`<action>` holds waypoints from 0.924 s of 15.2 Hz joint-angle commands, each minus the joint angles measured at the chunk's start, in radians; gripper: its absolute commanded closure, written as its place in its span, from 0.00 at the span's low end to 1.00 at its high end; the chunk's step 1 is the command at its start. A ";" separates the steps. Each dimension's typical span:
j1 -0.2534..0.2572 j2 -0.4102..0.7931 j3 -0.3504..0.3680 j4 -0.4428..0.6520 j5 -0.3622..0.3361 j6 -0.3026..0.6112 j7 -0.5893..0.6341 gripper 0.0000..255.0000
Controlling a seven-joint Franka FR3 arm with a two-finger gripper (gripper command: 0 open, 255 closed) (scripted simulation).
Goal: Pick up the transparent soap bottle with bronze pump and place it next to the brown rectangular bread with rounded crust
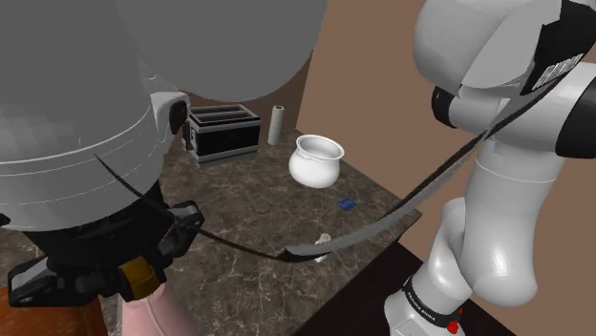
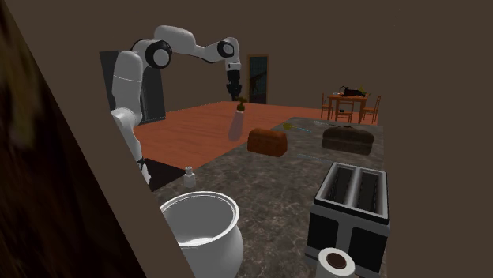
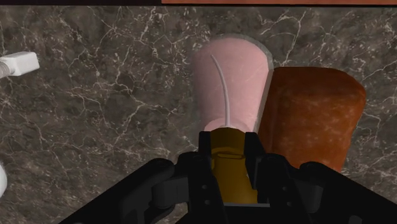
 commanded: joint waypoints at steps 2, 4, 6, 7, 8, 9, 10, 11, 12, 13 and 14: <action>-0.008 -0.003 -0.002 -0.045 0.000 0.043 0.005 1.00; -0.011 -0.004 -0.003 -0.073 0.000 0.070 0.010 1.00; -0.014 -0.003 -0.004 -0.099 -0.002 0.096 0.015 1.00; -0.016 -0.002 -0.005 -0.111 -0.003 0.108 0.018 1.00; -0.017 -0.001 -0.005 -0.124 -0.005 0.121 0.021 1.00; -0.018 0.000 -0.006 -0.136 -0.006 0.134 0.023 1.00; -0.019 0.002 -0.007 -0.147 -0.008 0.146 0.026 1.00; -0.019 0.004 -0.008 -0.159 -0.010 0.158 0.029 1.00; -0.020 0.006 -0.009 -0.170 -0.012 0.170 0.033 1.00; -0.020 0.008 -0.010 -0.180 -0.015 0.182 0.036 1.00; -0.021 0.011 -0.011 -0.194 -0.018 0.197 0.040 1.00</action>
